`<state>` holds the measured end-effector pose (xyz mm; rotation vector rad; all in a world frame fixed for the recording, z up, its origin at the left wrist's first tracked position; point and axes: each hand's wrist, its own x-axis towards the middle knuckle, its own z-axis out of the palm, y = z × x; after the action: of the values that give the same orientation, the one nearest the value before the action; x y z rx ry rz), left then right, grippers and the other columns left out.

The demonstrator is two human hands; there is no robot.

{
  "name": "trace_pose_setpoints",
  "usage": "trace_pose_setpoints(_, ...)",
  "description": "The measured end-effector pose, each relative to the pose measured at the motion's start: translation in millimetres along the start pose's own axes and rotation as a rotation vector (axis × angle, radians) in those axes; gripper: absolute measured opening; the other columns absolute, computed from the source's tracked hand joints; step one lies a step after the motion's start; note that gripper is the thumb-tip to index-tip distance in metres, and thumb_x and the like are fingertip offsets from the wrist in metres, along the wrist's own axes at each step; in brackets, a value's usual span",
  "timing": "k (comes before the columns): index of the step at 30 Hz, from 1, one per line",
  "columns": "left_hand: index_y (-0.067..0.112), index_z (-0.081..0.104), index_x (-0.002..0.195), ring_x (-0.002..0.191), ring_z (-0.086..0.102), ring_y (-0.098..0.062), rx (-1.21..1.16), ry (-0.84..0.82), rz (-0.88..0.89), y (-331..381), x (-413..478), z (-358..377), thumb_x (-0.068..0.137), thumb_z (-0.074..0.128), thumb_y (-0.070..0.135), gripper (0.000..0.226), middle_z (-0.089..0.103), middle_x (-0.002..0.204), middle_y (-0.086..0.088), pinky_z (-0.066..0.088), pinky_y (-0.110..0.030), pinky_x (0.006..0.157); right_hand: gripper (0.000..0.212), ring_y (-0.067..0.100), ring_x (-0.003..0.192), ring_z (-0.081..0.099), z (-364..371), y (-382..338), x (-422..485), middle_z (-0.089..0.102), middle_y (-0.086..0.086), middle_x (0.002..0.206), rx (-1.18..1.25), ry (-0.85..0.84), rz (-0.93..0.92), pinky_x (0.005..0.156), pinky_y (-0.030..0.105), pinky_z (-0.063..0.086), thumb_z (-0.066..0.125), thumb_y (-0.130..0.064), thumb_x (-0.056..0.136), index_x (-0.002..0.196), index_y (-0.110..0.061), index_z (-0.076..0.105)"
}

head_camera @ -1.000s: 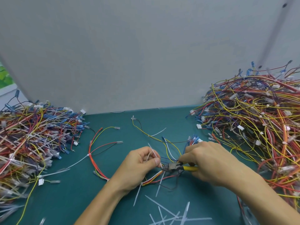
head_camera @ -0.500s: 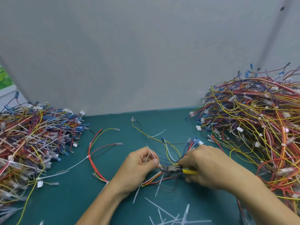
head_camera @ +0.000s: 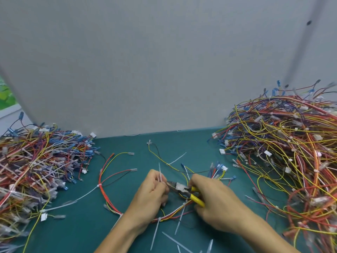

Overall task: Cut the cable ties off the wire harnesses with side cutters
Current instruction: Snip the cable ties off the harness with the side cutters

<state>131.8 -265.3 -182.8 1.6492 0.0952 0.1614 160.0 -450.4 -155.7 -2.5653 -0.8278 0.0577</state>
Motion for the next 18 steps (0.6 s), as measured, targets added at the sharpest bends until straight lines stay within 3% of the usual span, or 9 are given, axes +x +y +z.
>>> trace_pose_setpoints(5,0.007,0.040,0.086,0.056,0.021,-0.017,-0.054,-0.005,-0.005,1.3,-0.5,-0.1,0.093,0.028,-0.008,0.021,0.027,0.058,0.001,0.024,-0.025,0.049,0.025,0.024,0.099,0.052,6.4,1.8,2.6,0.054,-0.010,0.100,-0.089,-0.012,0.037,0.073,0.035,0.042,0.057,-0.031,0.081,0.095,-0.030,0.036)
trace_pose_setpoints(7,0.007,0.042,0.083,0.055,0.019,-0.016,-0.079,-0.028,-0.001,2.4,-1.5,-1.5,0.088,0.036,-0.003,0.012,0.026,0.055,0.001,0.022,-0.021,0.046,0.031,0.024,0.097,0.052,2.1,3.0,2.5,0.051,-0.010,0.096,-0.078,-0.076,0.069,0.072,0.036,0.041,0.063,-0.035,0.080,0.093,-0.030,0.035)
trace_pose_setpoints(8,0.007,0.043,0.083,0.053,0.020,-0.016,-0.073,-0.044,0.011,3.0,-2.3,-2.2,0.081,0.041,0.002,0.005,0.027,0.054,0.000,0.023,-0.019,0.045,0.034,0.023,0.097,0.051,0.0,4.2,2.6,0.051,-0.010,0.096,-0.063,-0.112,0.072,0.075,0.036,0.042,0.065,-0.035,0.078,0.095,-0.030,0.037)
trace_pose_setpoints(12,0.009,0.051,0.084,0.050,0.026,-0.012,0.114,-0.027,0.097,-0.8,-4.0,-4.7,0.063,0.050,0.005,0.021,0.032,0.053,0.003,0.025,-0.023,0.049,0.029,0.023,0.094,0.051,-2.6,9.2,2.5,0.055,-0.006,0.098,-0.022,-0.142,0.071,0.080,0.040,0.046,0.061,-0.027,0.078,0.099,-0.030,0.041)
trace_pose_setpoints(18,0.011,0.049,0.082,0.049,0.027,-0.008,0.215,0.026,0.104,-3.1,-0.4,-3.6,0.075,0.063,-0.008,0.025,0.031,0.050,0.012,0.028,-0.016,0.050,0.027,0.025,0.084,0.047,4.3,11.0,2.6,0.048,-0.008,0.082,0.011,-0.081,0.069,0.071,0.040,0.044,0.050,-0.015,0.075,0.089,-0.031,0.033)
